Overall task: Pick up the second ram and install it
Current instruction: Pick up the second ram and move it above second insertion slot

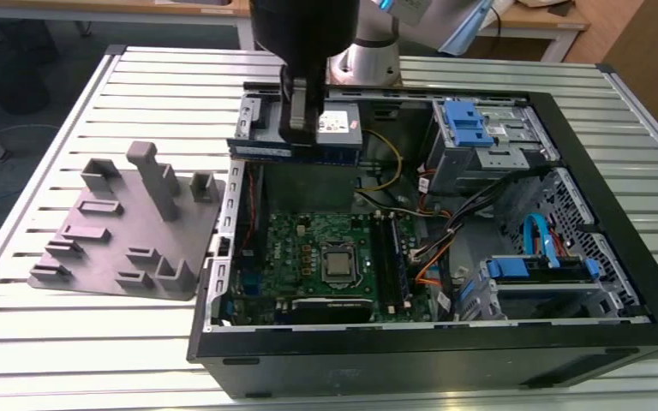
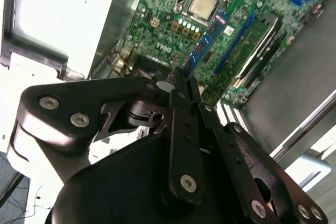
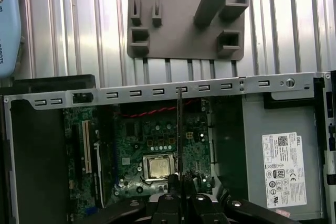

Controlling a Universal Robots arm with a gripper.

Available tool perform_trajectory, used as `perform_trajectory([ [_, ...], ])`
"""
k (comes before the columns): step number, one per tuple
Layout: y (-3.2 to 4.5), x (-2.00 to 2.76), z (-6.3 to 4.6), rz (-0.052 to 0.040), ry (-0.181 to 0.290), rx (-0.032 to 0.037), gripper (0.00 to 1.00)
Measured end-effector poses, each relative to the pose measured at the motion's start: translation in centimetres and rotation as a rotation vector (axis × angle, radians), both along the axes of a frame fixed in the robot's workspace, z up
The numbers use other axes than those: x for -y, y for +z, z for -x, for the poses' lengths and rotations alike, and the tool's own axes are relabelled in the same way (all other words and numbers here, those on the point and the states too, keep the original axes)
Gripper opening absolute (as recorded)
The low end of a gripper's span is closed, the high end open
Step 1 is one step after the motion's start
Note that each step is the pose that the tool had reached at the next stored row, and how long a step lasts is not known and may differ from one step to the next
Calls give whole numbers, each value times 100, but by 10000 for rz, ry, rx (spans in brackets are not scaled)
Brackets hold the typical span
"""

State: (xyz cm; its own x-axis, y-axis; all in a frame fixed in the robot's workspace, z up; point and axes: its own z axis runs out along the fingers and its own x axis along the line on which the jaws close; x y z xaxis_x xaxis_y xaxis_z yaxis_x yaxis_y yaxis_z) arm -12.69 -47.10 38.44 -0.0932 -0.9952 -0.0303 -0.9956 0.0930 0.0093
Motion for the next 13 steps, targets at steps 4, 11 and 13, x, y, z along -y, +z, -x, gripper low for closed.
perform_trajectory([
  [4, -23, 0, -117, 0, 1, -16, 11],
  [11, -122, 0, -331, -2, 0, -56, 11],
  [13, -156, 1, -389, -1, 0, -61, 11],
])
